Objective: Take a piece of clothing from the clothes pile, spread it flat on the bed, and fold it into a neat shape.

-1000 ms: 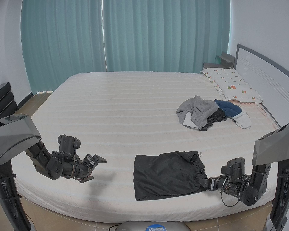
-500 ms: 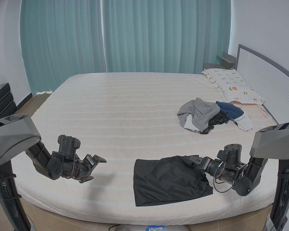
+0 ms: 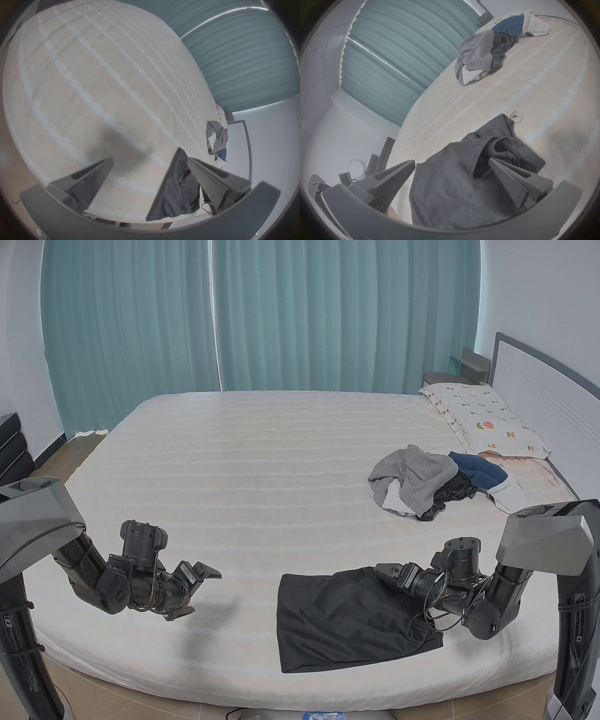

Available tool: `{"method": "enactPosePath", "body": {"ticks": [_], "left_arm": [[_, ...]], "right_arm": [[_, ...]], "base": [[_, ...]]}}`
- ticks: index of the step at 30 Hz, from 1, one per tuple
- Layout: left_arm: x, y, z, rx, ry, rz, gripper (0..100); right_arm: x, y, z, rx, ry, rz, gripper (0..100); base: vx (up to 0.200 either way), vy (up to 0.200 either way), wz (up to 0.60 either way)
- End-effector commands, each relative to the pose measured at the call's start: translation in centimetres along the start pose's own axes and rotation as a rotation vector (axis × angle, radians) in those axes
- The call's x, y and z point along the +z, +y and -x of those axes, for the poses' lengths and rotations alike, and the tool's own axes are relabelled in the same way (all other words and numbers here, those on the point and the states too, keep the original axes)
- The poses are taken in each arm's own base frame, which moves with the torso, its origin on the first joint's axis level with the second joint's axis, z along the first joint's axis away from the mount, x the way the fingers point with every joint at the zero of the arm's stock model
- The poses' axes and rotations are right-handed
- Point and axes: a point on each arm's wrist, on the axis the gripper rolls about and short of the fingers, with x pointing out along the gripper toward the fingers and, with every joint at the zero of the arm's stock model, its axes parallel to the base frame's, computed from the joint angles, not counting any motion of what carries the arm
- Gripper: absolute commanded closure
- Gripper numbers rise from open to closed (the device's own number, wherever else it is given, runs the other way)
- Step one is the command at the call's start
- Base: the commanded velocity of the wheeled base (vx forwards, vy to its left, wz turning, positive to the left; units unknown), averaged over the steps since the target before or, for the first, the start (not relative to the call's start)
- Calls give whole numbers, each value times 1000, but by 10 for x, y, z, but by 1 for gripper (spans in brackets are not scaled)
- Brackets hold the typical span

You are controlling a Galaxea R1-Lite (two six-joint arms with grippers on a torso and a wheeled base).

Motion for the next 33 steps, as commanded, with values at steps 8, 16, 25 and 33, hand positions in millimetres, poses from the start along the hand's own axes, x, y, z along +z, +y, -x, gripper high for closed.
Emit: {"method": "enactPosePath", "body": {"ticks": [8,16,25,33], "left_arm": [[-1,1,-1,4,3,-1,0],[-1,0,-1,3,5,-1,0],[-1,0,-1,4,3,-4,0],[-2,0,-1,2,4,-5,0]], "right_arm": [[13,-14,-6,-24,-50,-21,100],[26,-40,-16,-65,-91,-51,100],[22,-40,-18,-66,-72,-51,0],[32,-35,-1,-46,-122,-48,0]], "base": [[0,0,0],[0,0,0],[0,0,0],[0,0,0]]}}
